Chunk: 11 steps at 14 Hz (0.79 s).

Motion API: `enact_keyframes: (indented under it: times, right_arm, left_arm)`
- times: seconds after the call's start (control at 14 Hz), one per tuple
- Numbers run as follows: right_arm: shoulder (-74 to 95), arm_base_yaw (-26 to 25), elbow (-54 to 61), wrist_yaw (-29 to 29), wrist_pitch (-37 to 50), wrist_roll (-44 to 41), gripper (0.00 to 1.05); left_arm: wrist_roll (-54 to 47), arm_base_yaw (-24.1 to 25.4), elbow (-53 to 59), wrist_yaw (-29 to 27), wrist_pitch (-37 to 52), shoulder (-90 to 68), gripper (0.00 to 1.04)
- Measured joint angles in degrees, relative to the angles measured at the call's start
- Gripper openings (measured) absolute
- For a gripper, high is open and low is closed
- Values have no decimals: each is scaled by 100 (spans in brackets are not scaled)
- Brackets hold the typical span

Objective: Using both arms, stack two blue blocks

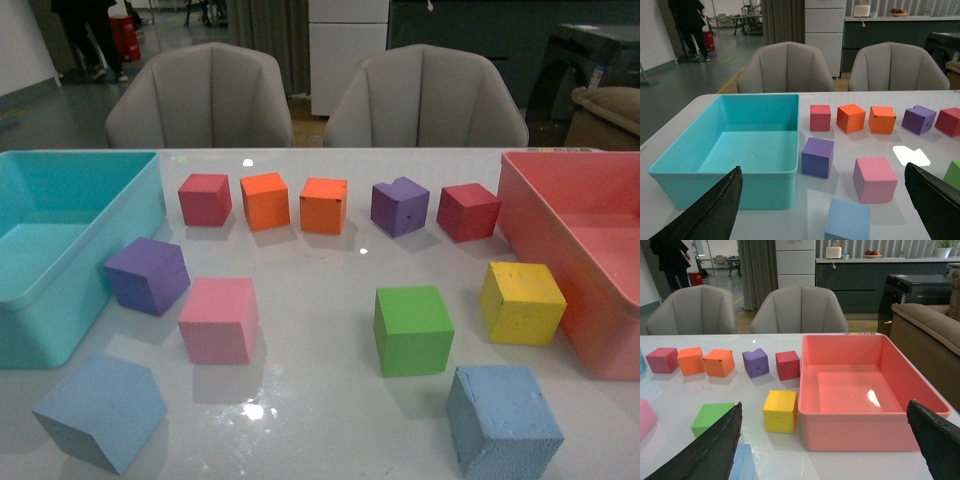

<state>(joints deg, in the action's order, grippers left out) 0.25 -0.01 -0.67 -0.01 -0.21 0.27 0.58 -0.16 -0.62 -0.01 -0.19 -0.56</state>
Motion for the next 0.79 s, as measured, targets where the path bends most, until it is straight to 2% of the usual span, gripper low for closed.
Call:
enact_keyframes:
  times: [0.79]
  right_arm:
    - [0,0,0,0,0,-2,98]
  left_arm:
    - [0,0,0,0,0,0,98]
